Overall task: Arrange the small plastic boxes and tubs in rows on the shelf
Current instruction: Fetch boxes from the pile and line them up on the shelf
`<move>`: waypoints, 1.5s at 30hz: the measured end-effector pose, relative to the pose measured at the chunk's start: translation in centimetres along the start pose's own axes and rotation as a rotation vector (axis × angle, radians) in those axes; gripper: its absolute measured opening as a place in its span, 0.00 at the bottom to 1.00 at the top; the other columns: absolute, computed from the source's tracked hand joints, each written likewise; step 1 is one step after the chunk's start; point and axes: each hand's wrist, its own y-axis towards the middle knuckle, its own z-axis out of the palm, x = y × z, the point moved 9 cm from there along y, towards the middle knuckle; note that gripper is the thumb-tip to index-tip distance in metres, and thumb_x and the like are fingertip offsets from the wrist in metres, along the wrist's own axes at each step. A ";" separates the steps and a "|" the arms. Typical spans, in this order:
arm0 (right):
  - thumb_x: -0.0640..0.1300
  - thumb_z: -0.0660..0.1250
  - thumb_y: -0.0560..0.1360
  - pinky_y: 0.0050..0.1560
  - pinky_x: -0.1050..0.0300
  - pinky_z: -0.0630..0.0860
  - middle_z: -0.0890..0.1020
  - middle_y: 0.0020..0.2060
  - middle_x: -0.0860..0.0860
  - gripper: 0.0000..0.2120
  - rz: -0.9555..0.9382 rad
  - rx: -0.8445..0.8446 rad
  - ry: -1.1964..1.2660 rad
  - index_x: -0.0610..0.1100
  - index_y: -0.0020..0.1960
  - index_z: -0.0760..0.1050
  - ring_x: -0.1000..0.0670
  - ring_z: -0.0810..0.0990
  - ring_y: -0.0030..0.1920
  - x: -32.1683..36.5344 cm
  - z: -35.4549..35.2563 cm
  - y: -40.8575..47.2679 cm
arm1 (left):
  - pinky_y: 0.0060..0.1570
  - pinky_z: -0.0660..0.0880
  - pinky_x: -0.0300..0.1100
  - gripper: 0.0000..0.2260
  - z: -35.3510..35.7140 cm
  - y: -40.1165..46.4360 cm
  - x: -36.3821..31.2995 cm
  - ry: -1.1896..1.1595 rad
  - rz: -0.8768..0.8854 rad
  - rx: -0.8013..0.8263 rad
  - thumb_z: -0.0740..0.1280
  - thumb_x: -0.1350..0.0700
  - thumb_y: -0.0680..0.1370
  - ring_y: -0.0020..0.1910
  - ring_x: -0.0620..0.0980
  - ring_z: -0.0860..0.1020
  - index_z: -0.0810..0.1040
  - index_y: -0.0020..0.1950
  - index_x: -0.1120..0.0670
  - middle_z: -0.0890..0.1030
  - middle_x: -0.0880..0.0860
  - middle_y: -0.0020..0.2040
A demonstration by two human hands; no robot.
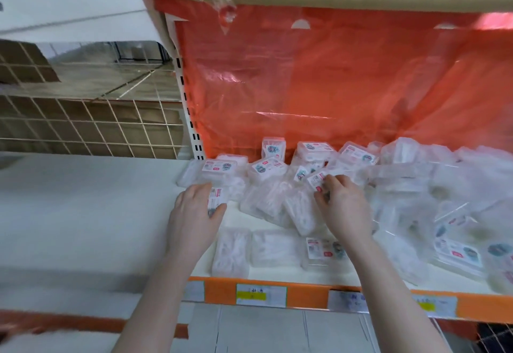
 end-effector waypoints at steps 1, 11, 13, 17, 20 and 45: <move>0.44 0.65 0.74 0.41 0.50 0.71 0.77 0.46 0.42 0.09 0.005 0.012 -0.006 0.38 0.48 0.75 0.40 0.75 0.47 0.0 0.1 0.1 | 0.63 0.65 0.46 0.22 -0.1 -0.1 0.2 0.010 -0.009 0.000 0.67 0.53 0.76 0.65 0.56 0.69 0.71 0.68 0.58 0.73 0.56 0.66; 0.52 0.70 0.71 0.44 0.53 0.71 0.76 0.50 0.44 0.19 0.019 0.134 -0.070 0.40 0.54 0.73 0.41 0.76 0.50 0.2 0.9 1.1 | 0.61 0.67 0.47 0.21 -0.7 0.1 2.2 0.002 -0.073 -0.009 0.67 0.52 0.76 0.63 0.56 0.70 0.72 0.67 0.58 0.74 0.57 0.64; 0.51 0.70 0.71 0.46 0.52 0.71 0.76 0.51 0.43 0.20 0.027 0.129 -0.074 0.40 0.56 0.73 0.40 0.76 0.50 0.3 1.0 1.1 | 0.61 0.67 0.48 0.22 -0.8 0.1 2.8 0.001 -0.090 -0.007 0.66 0.51 0.77 0.64 0.56 0.70 0.71 0.68 0.58 0.73 0.56 0.64; 0.50 0.70 0.70 0.47 0.50 0.70 0.76 0.50 0.39 0.22 0.087 0.130 -0.049 0.37 0.56 0.70 0.38 0.75 0.51 -0.1 1.2 1.0 | 0.61 0.67 0.46 0.23 -0.2 0.1 3.4 0.013 -0.108 0.023 0.65 0.49 0.77 0.64 0.55 0.69 0.70 0.69 0.58 0.73 0.55 0.64; 0.48 0.70 0.69 0.47 0.49 0.70 0.75 0.51 0.39 0.22 0.126 0.143 -0.053 0.35 0.56 0.69 0.38 0.75 0.52 -0.3 1.2 0.8 | 0.57 0.68 0.45 0.21 0.7 0.3 3.2 0.026 -0.102 0.063 0.63 0.47 0.78 0.62 0.54 0.70 0.71 0.66 0.57 0.74 0.55 0.62; 0.47 0.69 0.66 0.39 0.55 0.67 0.76 0.48 0.46 0.20 0.019 0.035 0.051 0.41 0.55 0.72 0.43 0.75 0.51 1.9 -2.1 0.1 | 0.45 0.69 0.44 0.19 2.6 2.4 2.6 0.085 -0.175 0.172 0.69 0.50 0.71 0.55 0.56 0.74 0.69 0.57 0.56 0.73 0.55 0.56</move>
